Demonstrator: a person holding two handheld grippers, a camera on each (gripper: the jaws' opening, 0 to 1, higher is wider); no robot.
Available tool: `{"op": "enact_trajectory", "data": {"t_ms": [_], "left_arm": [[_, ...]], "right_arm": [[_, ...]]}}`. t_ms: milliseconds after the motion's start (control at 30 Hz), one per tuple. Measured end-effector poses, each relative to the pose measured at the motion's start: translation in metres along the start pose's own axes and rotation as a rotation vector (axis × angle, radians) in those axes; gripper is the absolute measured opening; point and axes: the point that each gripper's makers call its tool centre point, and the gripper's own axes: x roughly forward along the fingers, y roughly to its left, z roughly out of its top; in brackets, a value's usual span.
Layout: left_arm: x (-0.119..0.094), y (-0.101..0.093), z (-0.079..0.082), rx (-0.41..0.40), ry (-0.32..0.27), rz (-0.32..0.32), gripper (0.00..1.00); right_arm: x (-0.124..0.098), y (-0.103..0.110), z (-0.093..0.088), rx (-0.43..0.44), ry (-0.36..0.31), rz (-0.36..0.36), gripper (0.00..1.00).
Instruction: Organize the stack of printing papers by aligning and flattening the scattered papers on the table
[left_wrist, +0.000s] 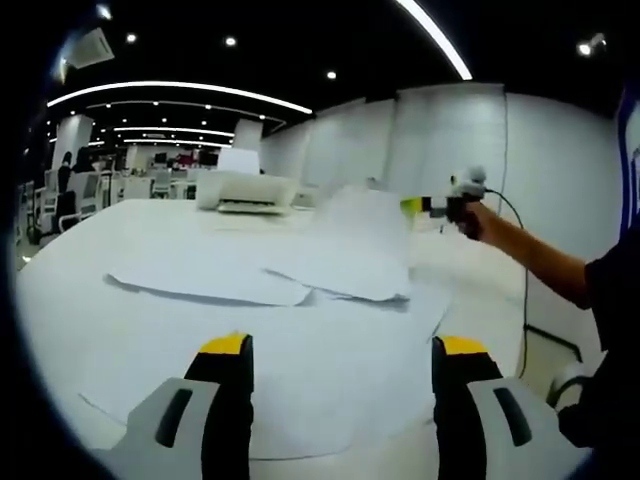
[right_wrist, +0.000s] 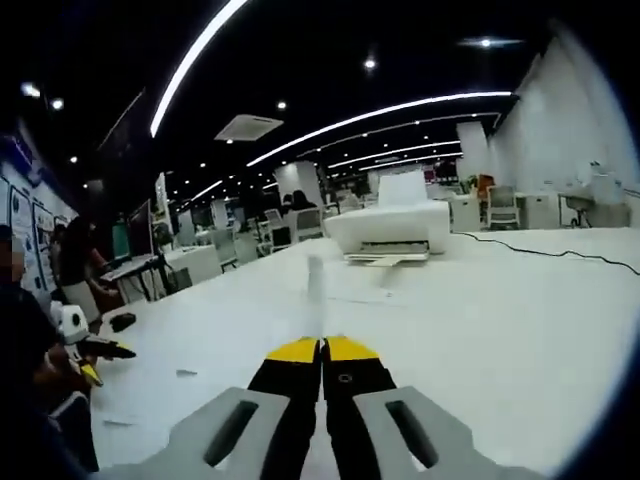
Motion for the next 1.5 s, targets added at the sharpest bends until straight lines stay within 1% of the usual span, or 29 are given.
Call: {"op": "enact_trajectory", "data": {"t_ms": [200,233,333,367,400,433,467,500,533,600,667,733,767,833,867,933,1033,1067,1100,1133,1200,1267,1433,1500], "left_arm": [[0.001,-0.003,0.003,0.003,-0.001,-0.006,0.75],[0.001,-0.004,0.003,0.005,0.000,-0.007,0.75],[0.001,-0.003,0.005,0.008,-0.001,-0.007,0.75],[0.002,-0.002,0.006,0.005,-0.003,-0.007,0.75],[0.002,-0.002,0.007,0.005,-0.003,-0.007,0.75],[0.004,-0.002,0.008,0.003,-0.004,-0.009,0.75],[0.006,-0.002,0.009,0.000,-0.005,-0.011,0.75],[0.007,-0.002,0.009,-0.002,-0.006,-0.013,0.75],[0.008,-0.003,0.010,-0.004,-0.009,-0.017,0.75],[0.011,-0.005,0.010,-0.007,-0.009,-0.024,0.75],[0.012,-0.006,0.010,-0.006,-0.008,-0.029,0.75],[0.012,-0.008,0.011,-0.003,-0.007,-0.032,0.75],[0.012,-0.008,0.011,-0.002,-0.006,-0.032,0.75],[0.012,-0.008,0.012,0.000,-0.009,-0.031,0.75],[0.012,-0.008,0.013,0.000,-0.009,-0.031,0.75],[0.012,-0.008,0.013,0.002,-0.009,-0.031,0.75],[0.013,-0.009,0.012,0.005,-0.004,-0.032,0.75],[0.013,-0.009,0.012,0.005,-0.003,-0.033,0.75],[0.013,-0.010,0.012,0.004,-0.003,-0.034,0.75],[0.013,-0.010,0.012,0.003,-0.004,-0.035,0.75],[0.013,-0.010,0.013,0.004,-0.006,-0.032,0.75],[0.014,-0.010,0.015,0.002,-0.013,-0.035,0.75],[0.013,-0.015,0.021,0.002,-0.026,-0.044,0.75],[0.013,-0.017,0.022,0.003,-0.029,-0.049,0.75]], "right_arm": [[-0.011,0.028,0.011,-0.059,0.016,0.072,0.00],[-0.014,0.038,0.014,-0.071,0.019,0.107,0.00],[-0.021,0.054,0.023,-0.096,0.018,0.165,0.00],[-0.026,0.066,0.026,-0.103,0.022,0.207,0.00],[-0.029,0.074,0.028,-0.084,0.027,0.244,0.00],[-0.032,0.081,0.029,-0.037,0.048,0.283,0.00],[-0.036,0.090,0.027,-0.006,0.067,0.303,0.00],[-0.038,0.096,0.028,0.001,0.072,0.325,0.00],[-0.040,0.099,0.030,-0.013,0.067,0.338,0.00],[-0.043,0.102,0.031,-0.013,0.069,0.340,0.00],[-0.048,0.110,0.027,-0.005,0.092,0.364,0.00],[-0.057,0.123,0.020,-0.004,0.123,0.411,0.00],[-0.060,0.127,0.019,-0.011,0.135,0.418,0.00],[-0.067,0.139,0.018,-0.042,0.145,0.447,0.00],[-0.070,0.142,0.020,-0.043,0.144,0.463,0.00],[-0.080,0.154,0.027,-0.053,0.150,0.536,0.00],[-0.093,0.166,0.035,-0.066,0.157,0.610,0.00],[-0.096,0.167,0.039,-0.056,0.161,0.618,0.00],[-0.100,0.169,0.039,-0.048,0.185,0.636,0.00],[-0.102,0.170,0.040,-0.049,0.197,0.639,0.00],[-0.106,0.172,0.045,-0.064,0.197,0.640,0.00],[-0.113,0.179,0.053,-0.062,0.196,0.671,0.00],[-0.135,0.202,0.085,-0.066,0.137,0.739,0.00],[-0.146,0.216,0.096,-0.074,0.119,0.778,0.00]]}}
